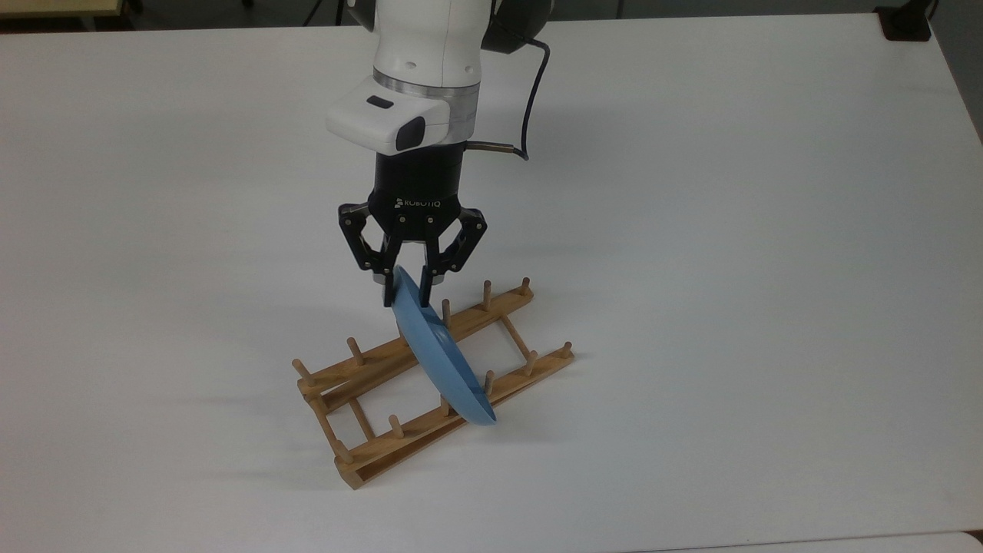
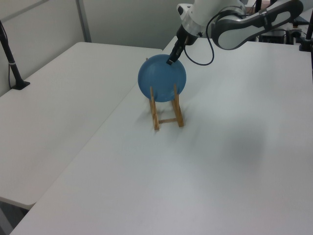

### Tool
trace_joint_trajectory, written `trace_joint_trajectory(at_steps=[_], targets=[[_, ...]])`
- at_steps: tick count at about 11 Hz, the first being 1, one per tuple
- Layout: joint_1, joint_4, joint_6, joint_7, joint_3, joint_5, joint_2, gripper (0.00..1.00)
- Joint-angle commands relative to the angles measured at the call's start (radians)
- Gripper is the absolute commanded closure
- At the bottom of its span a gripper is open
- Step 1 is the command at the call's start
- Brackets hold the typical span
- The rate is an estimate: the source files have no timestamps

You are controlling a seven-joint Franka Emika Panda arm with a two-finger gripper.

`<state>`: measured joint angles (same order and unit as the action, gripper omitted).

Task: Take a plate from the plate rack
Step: 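Close the gripper on the blue plate's rim, then lift the blue plate up out of the rack slots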

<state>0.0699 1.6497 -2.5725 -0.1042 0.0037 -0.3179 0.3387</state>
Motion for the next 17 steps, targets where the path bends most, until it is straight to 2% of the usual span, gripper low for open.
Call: trace_joint_trajectory(at_steps=[1, 4, 7, 9, 10, 12, 13, 15, 17], targets=[[0.011, -0.019, -0.015, -0.031, -0.007, -0.021, 0.011, 1.00], [0.002, -0.019, -0.015, -0.025, -0.007, -0.021, -0.006, 1.00], [-0.036, -0.010, 0.006, -0.026, -0.005, -0.001, -0.097, 1.00], [-0.062, -0.016, 0.165, -0.019, 0.001, 0.032, -0.148, 1.00], [-0.087, -0.015, 0.243, 0.023, 0.004, 0.089, -0.185, 1.00], [-0.114, -0.018, 0.386, 0.157, 0.004, 0.214, -0.233, 1.00], [-0.158, -0.019, 0.517, 0.292, 0.002, 0.294, -0.268, 1.00], [-0.238, -0.019, 0.743, 0.552, -0.002, 0.387, -0.291, 1.00], [-0.323, 0.007, 0.827, 0.738, -0.005, 0.475, -0.273, 1.00]])
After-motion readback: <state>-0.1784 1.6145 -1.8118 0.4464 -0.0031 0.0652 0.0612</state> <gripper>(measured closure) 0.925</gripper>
